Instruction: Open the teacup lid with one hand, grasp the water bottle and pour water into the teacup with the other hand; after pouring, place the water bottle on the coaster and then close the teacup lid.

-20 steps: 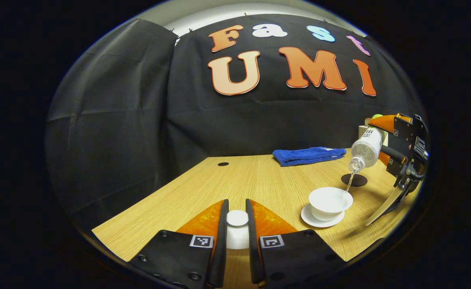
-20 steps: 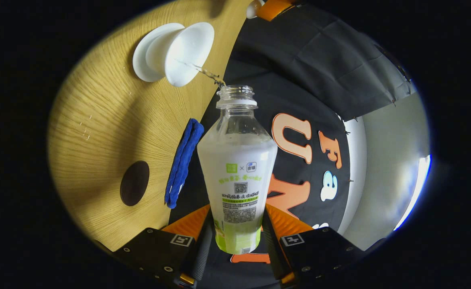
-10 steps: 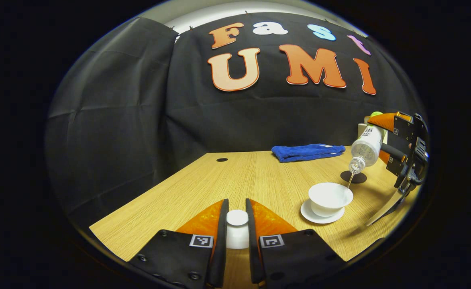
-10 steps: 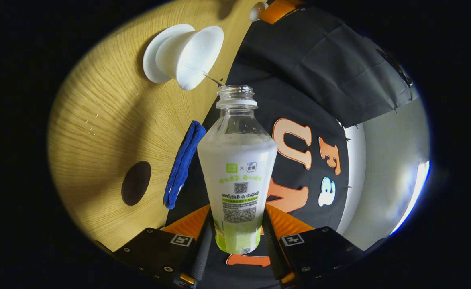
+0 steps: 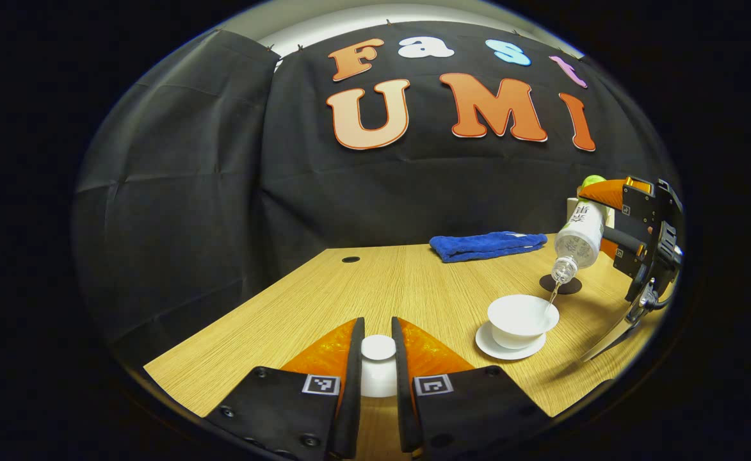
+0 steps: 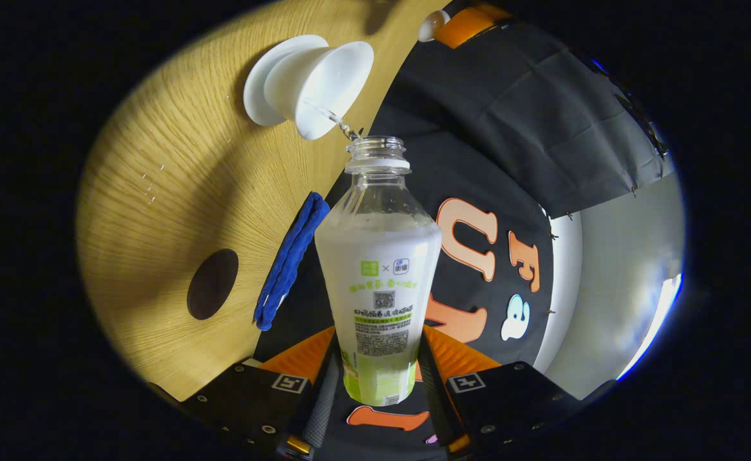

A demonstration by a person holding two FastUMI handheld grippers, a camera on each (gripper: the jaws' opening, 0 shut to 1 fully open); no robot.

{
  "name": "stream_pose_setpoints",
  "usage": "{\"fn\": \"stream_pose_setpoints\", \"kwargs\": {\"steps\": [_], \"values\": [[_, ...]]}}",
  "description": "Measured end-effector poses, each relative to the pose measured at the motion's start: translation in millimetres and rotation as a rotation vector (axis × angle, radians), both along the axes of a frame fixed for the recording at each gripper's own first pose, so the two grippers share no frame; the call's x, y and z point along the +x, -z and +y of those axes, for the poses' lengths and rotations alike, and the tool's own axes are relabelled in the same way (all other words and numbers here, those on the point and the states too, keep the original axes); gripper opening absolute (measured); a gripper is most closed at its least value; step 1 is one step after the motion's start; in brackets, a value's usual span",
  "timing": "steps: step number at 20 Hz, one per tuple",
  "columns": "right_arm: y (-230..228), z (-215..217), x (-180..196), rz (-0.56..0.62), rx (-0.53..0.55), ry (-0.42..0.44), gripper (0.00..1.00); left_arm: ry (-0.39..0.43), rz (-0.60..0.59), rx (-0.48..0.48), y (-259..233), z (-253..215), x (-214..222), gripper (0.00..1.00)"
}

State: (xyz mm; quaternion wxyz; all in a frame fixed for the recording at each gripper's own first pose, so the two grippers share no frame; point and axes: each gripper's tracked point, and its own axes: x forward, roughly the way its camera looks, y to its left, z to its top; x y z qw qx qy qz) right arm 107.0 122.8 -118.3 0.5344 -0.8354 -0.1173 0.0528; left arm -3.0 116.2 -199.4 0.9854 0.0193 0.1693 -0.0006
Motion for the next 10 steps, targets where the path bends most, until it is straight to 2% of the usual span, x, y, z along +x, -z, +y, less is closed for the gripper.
{"fn": "stream_pose_setpoints", "kwargs": {"steps": [3,10], "values": [[-3,5,1,-0.01,-0.016,-0.021,0.65,0.0,-0.001,-0.002,-1,1,1,0.26],[-10,22,4,-0.039,-0.07,-0.074,0.65,-0.01,-0.003,0.001,-3,7,0,0.28]]}}
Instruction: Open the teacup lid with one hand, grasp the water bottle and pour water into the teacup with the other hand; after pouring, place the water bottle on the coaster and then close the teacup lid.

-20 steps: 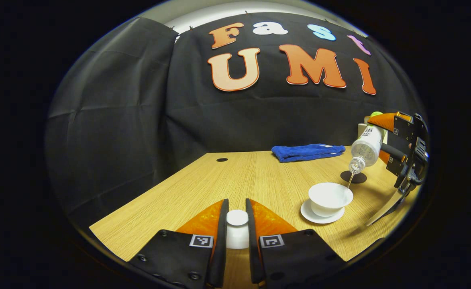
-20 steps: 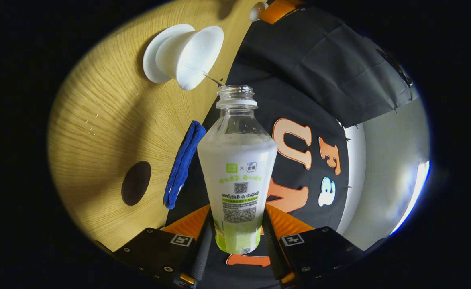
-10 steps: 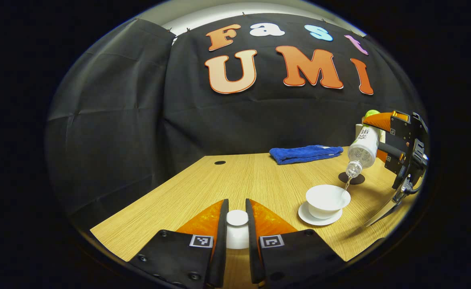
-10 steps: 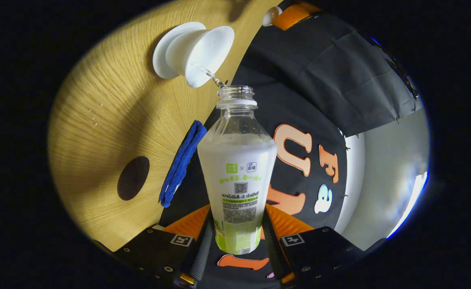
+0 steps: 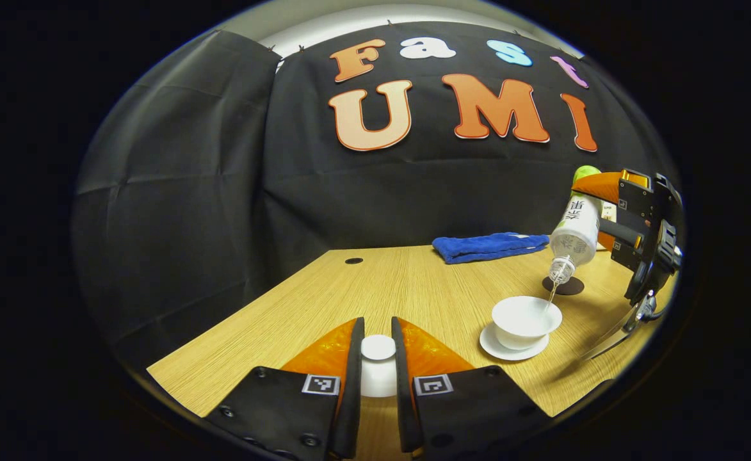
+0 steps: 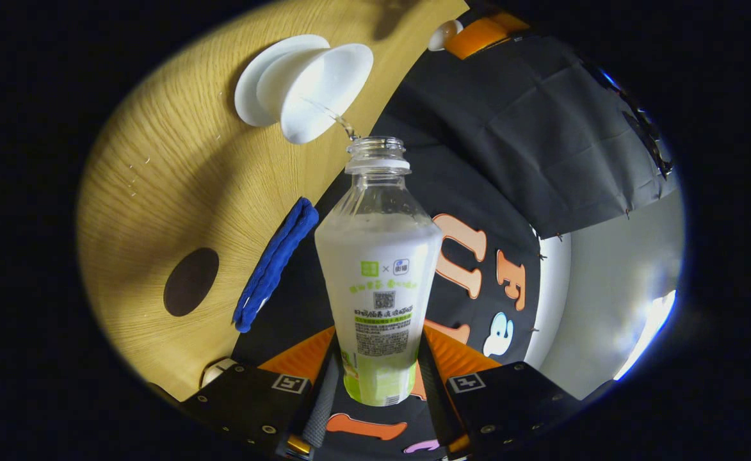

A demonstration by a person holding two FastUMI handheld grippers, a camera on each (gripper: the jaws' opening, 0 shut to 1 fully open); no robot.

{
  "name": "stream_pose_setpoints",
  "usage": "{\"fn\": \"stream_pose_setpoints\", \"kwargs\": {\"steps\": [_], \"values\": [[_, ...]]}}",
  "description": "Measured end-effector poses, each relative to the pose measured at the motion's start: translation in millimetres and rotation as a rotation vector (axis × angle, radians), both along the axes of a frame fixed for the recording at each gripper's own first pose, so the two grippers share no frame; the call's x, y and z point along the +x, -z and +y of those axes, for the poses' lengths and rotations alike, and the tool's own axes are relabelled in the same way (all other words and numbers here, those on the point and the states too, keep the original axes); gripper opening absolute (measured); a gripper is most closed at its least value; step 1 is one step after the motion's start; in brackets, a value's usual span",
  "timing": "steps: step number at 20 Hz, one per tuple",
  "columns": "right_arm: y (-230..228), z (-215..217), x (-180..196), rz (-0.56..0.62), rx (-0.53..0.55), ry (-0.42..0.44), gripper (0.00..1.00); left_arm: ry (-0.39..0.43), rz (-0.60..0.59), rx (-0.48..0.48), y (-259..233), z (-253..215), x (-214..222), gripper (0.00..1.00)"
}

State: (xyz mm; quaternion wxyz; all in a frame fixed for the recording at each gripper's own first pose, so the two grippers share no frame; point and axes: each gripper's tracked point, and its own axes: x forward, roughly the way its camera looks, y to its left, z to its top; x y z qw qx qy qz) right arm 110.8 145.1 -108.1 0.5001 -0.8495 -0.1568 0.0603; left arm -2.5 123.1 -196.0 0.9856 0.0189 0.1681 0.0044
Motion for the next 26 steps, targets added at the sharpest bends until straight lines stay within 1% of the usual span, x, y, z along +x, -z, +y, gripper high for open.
{"fn": "stream_pose_setpoints", "kwargs": {"steps": [6,7,8,11,12,14,15,16,22,26], "values": [[-6,12,1,-0.018,-0.036,-0.045,0.65,-0.012,-0.001,-0.012,-2,5,-2,0.28],[-9,14,0,-0.026,-0.041,-0.051,0.68,-0.013,0.0,-0.011,-3,6,-2,0.28],[-11,17,0,-0.031,-0.045,-0.06,0.65,-0.015,0.001,-0.01,-3,7,-4,0.28],[-14,27,2,-0.046,-0.066,-0.081,0.65,-0.017,-0.002,-0.01,-4,9,-1,0.29],[-15,31,1,-0.047,-0.073,-0.09,0.61,-0.018,-0.001,-0.011,-4,10,-2,0.27],[-14,32,0,-0.044,-0.087,-0.106,0.68,-0.02,-0.003,-0.017,-5,12,-2,0.28],[-15,32,-1,-0.051,-0.086,-0.109,0.65,-0.023,-0.002,-0.016,-5,13,-2,0.27],[-15,32,-1,-0.053,-0.083,-0.115,0.65,-0.026,-0.003,-0.014,-6,15,-2,0.29],[-16,36,-2,-0.057,-0.105,-0.124,0.64,-0.037,0.001,0.008,-4,21,-2,0.28],[-13,35,-1,-0.022,-0.093,-0.124,0.65,-0.047,0.001,0.007,-5,22,-4,0.28]]}}
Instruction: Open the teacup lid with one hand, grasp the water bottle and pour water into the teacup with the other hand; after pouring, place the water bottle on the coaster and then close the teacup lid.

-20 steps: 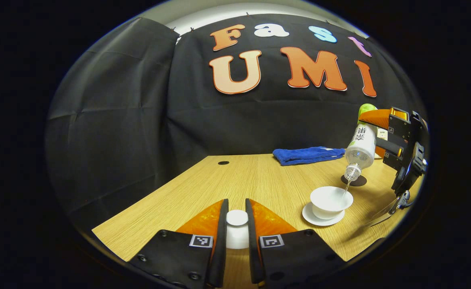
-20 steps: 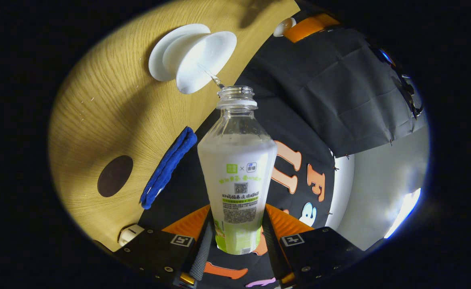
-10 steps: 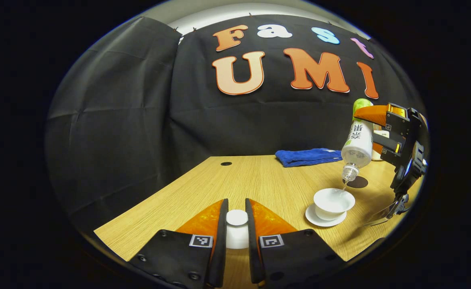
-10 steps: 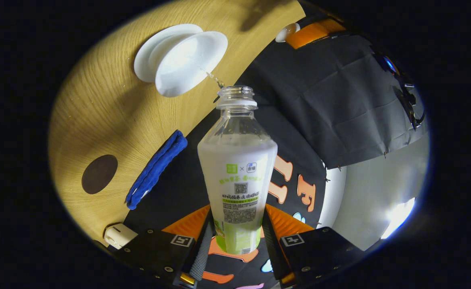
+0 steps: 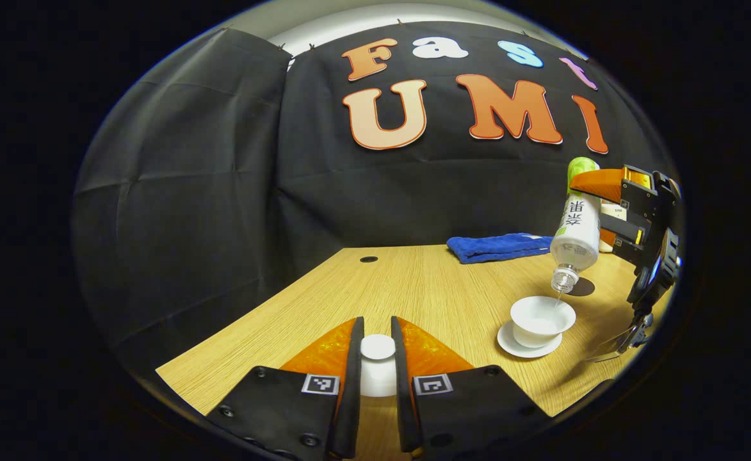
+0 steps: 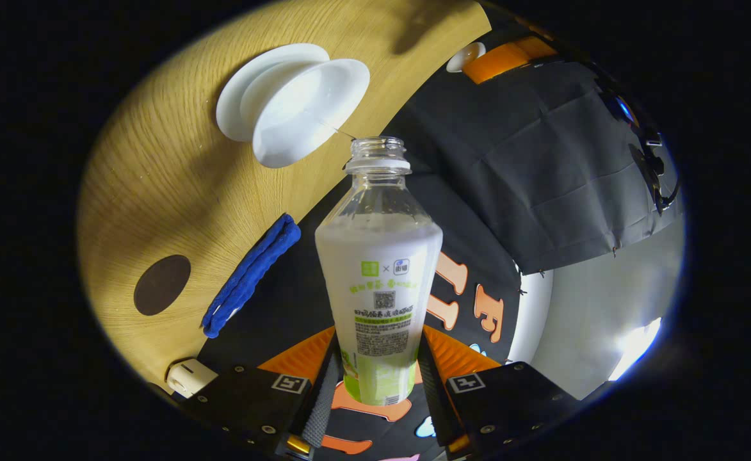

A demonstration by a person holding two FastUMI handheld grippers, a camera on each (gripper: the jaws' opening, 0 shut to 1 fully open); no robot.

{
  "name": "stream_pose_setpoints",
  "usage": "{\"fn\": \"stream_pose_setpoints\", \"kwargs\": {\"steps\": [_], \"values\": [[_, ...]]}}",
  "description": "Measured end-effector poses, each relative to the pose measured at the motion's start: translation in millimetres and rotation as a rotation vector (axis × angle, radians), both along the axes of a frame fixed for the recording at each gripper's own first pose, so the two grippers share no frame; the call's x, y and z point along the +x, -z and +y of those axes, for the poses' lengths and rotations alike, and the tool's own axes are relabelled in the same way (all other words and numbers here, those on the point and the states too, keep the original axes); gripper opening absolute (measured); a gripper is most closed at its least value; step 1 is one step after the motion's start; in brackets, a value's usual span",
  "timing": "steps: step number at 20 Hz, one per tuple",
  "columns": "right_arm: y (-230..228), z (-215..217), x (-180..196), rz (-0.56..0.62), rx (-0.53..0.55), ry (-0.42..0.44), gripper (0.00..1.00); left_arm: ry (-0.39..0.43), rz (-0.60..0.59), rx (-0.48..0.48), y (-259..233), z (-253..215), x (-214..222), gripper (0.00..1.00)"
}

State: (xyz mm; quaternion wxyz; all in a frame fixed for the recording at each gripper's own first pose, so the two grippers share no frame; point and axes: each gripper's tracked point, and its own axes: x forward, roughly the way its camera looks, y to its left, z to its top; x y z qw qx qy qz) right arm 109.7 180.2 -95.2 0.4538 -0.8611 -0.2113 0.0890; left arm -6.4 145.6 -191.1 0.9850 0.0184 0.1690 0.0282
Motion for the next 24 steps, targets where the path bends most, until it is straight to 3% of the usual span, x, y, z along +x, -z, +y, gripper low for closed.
{"fn": "stream_pose_setpoints", "kwargs": {"steps": [6,10,16,24], "values": [[4,-5,3,0.064,0.063,0.013,0.65,-0.001,0.006,0.006,3,-2,0,0.28],[16,-15,15,0.221,0.193,0.083,0.65,0.007,-0.005,0.007,-1,-5,1,0.27],[42,-29,2,0.447,0.559,0.176,0.65,0.028,-0.008,-0.011,-5,-17,3,0.28],[28,-53,25,0.597,1.062,0.287,0.65,0.047,-0.02,-0.003,-13,-28,2,0.28]]}}
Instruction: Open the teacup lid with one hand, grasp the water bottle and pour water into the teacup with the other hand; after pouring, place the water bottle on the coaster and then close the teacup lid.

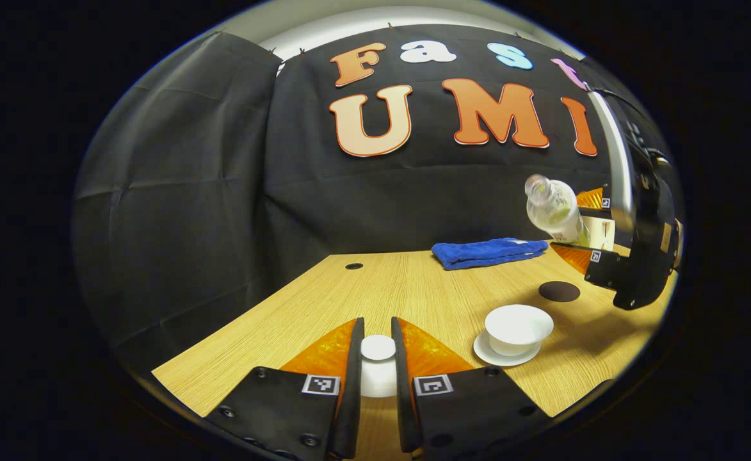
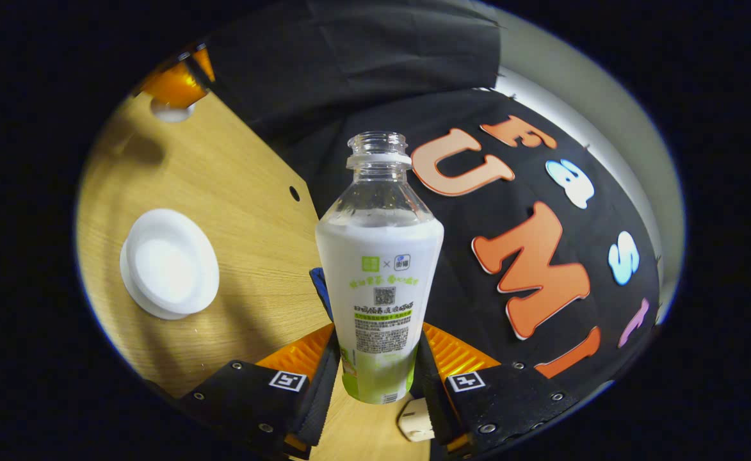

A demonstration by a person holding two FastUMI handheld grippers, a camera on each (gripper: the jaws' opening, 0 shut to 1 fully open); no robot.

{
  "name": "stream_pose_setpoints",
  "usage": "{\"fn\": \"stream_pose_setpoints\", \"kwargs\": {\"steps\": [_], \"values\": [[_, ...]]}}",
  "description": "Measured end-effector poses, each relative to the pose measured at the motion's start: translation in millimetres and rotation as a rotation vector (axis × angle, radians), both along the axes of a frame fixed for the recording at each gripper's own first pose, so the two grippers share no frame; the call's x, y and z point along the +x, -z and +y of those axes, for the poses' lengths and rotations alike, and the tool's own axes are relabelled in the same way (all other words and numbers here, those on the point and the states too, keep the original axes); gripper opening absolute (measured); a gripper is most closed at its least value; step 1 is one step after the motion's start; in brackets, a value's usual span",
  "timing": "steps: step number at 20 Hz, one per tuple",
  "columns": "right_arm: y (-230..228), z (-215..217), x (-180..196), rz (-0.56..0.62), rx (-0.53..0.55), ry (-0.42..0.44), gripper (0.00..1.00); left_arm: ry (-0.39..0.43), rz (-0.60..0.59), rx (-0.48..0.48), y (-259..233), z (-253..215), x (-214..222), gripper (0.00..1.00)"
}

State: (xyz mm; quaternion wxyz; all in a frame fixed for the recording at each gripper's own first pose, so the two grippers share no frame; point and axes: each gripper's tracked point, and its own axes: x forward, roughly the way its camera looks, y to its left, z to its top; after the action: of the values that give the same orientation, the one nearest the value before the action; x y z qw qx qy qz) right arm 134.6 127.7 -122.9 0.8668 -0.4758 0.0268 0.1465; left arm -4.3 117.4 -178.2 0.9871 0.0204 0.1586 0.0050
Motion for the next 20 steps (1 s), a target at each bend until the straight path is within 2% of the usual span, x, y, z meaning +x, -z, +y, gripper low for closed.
{"fn": "stream_pose_setpoints", "kwargs": {"steps": [3,6,9,12,20], "values": [[7,-15,15,0.088,0.152,0.098,0.65,0.009,0.008,-0.005,1,-9,0,0.28],[16,-28,27,0.178,0.315,0.157,0.66,0.025,0.003,0.004,1,-15,-1,0.28],[31,-38,30,0.221,0.41,0.206,0.66,0.032,0.009,-0.007,2,-22,-1,0.28],[39,-42,38,0.28,0.519,0.226,0.68,0.044,0.009,0.003,4,-28,-1,0.28],[78,-56,47,0.448,0.737,0.285,0.63,0.041,0.019,0.005,7,-28,-1,0.28]]}}
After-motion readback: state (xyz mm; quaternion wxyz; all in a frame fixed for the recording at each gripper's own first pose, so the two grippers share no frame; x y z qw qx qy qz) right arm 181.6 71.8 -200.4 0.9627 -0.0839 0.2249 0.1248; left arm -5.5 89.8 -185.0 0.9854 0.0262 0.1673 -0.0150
